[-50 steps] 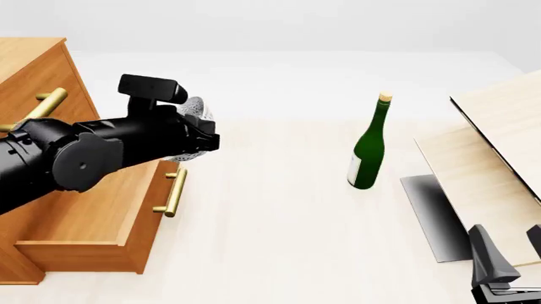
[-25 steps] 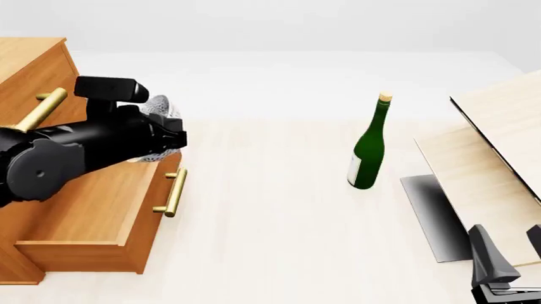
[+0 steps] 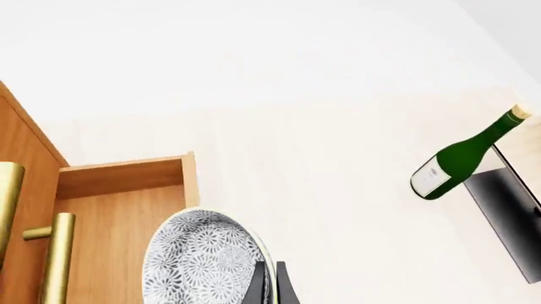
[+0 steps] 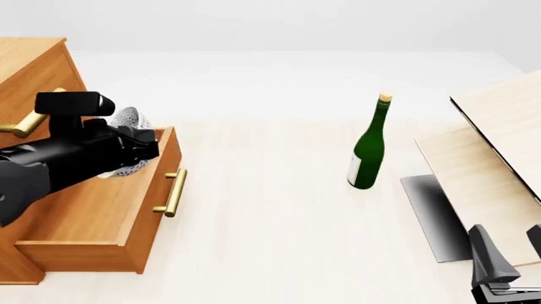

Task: Put the bowl in the bottom drawer of the cabinet.

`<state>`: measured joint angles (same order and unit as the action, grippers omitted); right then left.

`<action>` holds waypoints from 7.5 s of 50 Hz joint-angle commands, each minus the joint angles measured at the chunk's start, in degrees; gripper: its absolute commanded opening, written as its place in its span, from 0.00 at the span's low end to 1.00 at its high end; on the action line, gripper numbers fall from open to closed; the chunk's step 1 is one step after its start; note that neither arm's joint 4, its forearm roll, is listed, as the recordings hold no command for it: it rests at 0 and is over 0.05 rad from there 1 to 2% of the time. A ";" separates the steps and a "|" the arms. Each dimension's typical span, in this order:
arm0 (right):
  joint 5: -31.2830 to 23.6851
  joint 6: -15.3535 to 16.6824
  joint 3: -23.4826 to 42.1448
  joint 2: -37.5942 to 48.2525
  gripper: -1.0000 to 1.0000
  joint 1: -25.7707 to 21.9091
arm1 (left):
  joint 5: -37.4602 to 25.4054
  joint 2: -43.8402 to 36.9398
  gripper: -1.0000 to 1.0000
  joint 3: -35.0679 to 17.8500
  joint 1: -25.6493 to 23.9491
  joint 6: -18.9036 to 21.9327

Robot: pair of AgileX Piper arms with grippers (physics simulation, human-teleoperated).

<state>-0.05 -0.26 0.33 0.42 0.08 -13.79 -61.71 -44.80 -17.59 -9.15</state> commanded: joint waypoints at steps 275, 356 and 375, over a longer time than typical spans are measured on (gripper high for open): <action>0.00 0.00 0.00 0.00 1.00 0.01 | 26.44 -23.62 0.00 13.18 21.55 -0.70; 0.00 0.00 0.00 0.00 1.00 -0.01 | 32.16 -8.00 1.00 16.80 15.75 -17.12; 0.00 0.00 0.00 0.00 1.00 0.00 | 26.67 1.91 1.00 15.61 12.49 -16.54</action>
<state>-0.05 -0.26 0.33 0.42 0.08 14.69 -64.15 -29.02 -3.50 -25.84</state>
